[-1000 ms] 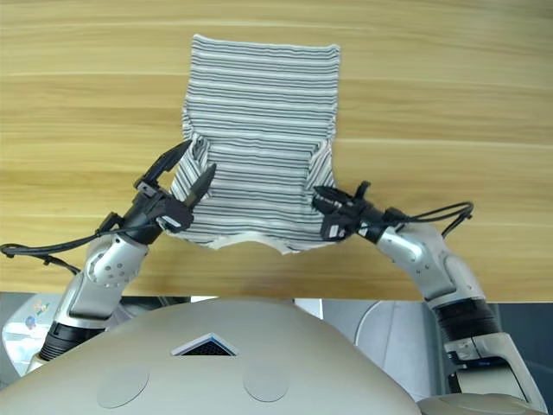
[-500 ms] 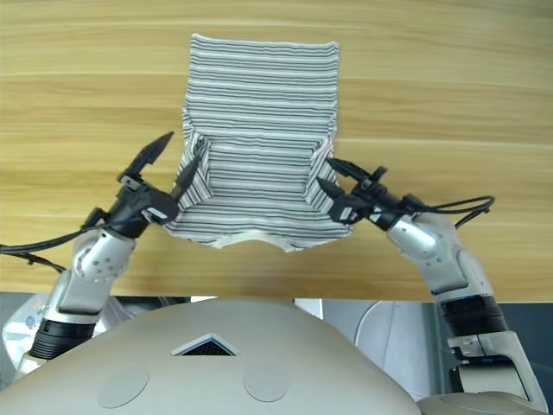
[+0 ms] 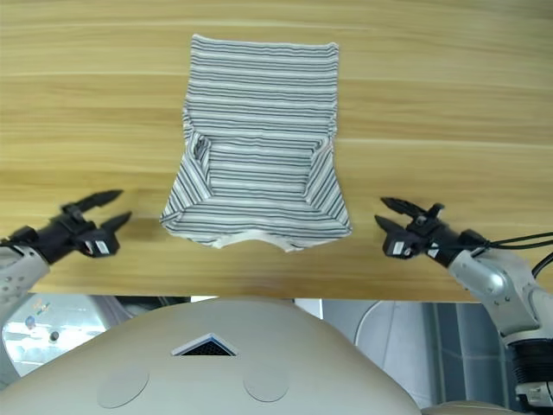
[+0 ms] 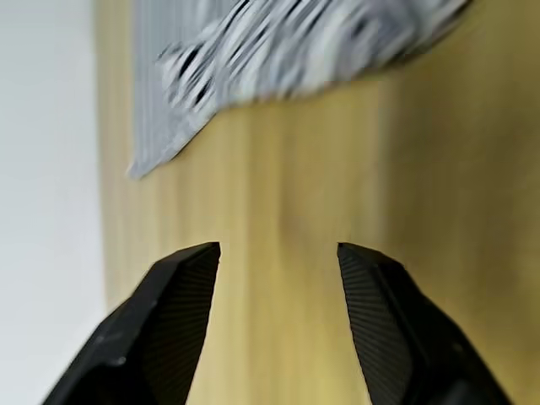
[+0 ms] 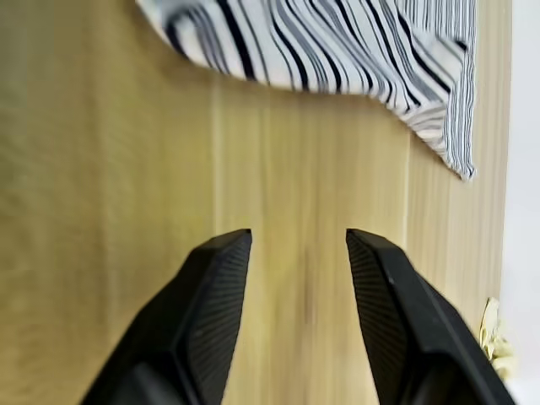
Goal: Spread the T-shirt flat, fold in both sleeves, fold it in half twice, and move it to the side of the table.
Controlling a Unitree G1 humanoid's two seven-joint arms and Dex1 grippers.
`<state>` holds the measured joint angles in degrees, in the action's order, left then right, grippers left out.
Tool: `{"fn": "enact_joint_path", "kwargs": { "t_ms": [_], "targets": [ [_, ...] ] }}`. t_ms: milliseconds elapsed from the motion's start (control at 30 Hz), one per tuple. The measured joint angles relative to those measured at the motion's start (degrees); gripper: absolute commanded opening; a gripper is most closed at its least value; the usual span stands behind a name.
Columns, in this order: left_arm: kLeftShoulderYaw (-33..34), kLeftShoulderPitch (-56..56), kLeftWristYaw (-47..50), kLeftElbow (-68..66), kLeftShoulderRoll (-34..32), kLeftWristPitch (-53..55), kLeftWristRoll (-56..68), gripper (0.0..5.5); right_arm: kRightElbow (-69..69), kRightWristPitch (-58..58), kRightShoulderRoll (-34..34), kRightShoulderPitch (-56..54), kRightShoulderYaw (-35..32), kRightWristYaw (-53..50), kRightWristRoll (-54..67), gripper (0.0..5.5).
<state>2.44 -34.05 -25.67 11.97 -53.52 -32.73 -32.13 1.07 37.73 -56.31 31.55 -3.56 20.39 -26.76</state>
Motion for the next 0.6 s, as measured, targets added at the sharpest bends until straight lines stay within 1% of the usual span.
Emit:
{"fn": "enact_joint_path", "kwargs": {
  "t_ms": [100,200,367,600],
  "targets": [
    [-2.94,0.58,-2.69,1.77,-0.6,-1.16,1.23,2.6,-2.23,0.12,-0.13,1.8,0.16,0.0,-0.79,2.09],
    [-6.59,5.01,-5.57,0.79,-1.02,-2.75,2.64,2.6,-5.09,-0.01,1.64,1.82,2.35,0.17,-1.0,2.09],
    [-10.32,11.65,-7.58,-3.09,-1.14,-4.24,4.89,2.6,-6.82,-0.56,2.76,1.34,4.11,0.43,-1.29,2.09],
    [-12.15,15.53,-7.5,-6.54,-0.96,-4.7,5.36,2.6,-7.77,-1.16,2.97,0.27,5.02,2.07,-1.15,2.09]
  ]
}}
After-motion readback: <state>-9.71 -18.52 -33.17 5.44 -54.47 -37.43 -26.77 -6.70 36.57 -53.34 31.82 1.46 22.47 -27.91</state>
